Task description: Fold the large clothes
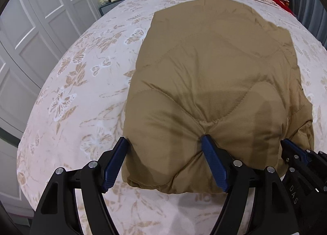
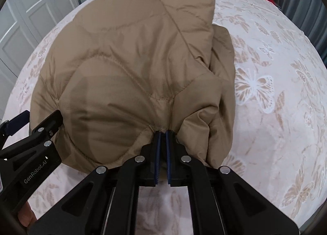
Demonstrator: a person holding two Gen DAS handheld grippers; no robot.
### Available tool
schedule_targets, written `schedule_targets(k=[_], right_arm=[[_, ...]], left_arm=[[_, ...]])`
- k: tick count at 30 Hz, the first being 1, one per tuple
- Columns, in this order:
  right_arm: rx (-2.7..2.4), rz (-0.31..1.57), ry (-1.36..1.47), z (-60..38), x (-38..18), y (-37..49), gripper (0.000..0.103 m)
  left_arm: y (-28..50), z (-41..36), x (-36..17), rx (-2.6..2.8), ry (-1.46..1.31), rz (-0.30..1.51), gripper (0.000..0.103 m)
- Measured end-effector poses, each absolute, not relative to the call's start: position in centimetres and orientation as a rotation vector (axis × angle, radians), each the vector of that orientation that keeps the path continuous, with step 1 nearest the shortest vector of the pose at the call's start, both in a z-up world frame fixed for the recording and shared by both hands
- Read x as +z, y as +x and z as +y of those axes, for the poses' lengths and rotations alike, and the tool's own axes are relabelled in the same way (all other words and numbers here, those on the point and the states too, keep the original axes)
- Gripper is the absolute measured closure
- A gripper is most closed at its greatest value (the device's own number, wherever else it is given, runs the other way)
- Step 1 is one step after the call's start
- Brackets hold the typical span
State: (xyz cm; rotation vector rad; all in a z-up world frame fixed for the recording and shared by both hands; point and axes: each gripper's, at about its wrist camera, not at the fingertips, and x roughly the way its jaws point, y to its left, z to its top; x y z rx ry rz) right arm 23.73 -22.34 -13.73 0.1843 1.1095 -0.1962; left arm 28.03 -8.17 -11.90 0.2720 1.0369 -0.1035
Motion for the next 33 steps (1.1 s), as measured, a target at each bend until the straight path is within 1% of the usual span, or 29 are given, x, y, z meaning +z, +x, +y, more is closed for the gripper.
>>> schedule_targets(k=[8, 12, 15, 16, 17, 18, 19, 20, 22, 25, 33], right_arm=[[-0.192, 1.103, 0.207, -22.7, -15.1, 23.8, 0.103], [-0.191, 1.104, 0.173, -22.0, -15.2, 23.9, 0.102], [-0.191, 1.124, 0.186, -21.8, -13.8, 23.3, 0.099], [-0.190, 1.118, 0.221, -21.9, -12.7, 22.6, 0.096], [-0.187, 1.102, 0.244, -21.9, -11.9, 21.9, 0.087], [-0.186, 1.073, 0.256, -21.8, -10.7, 20.7, 0.080], [-0.188, 1.046, 0.255, -21.7, -9.6, 19.4, 0.067], [-0.190, 1.025, 0.252, -21.5, -8.9, 18.5, 0.062], [-0.196, 0.980, 0.240, -20.8, -7.3, 15.8, 0.061], [-0.213, 0.932, 0.207, -19.7, -5.9, 12.2, 0.051], [-0.178, 0.881, 0.179, -17.9, -5.4, 6.0, 0.050]], left_arm=[[28.0, -8.6, -13.0, -0.085, 0.291, 1.029, 0.027], [28.0, -8.6, -13.2, -0.078, 0.297, 1.028, 0.025], [27.6, -7.7, -12.5, -0.088, 0.239, 1.027, 0.025], [27.1, -6.8, -11.8, -0.093, 0.196, 1.039, 0.026], [26.5, -6.3, -11.4, -0.085, 0.173, 1.039, 0.026], [26.0, -5.8, -11.0, -0.075, 0.161, 1.031, 0.026], [24.8, -5.2, -10.2, -0.061, 0.155, 1.005, 0.026], [23.8, -4.8, -9.7, -0.047, 0.159, 0.988, 0.026], [21.9, -4.2, -8.9, -0.039, 0.159, 0.969, 0.026], [18.9, -3.6, -7.8, -0.045, 0.144, 0.951, 0.026], [12.8, -3.2, -7.0, -0.071, 0.158, 0.909, 0.026]])
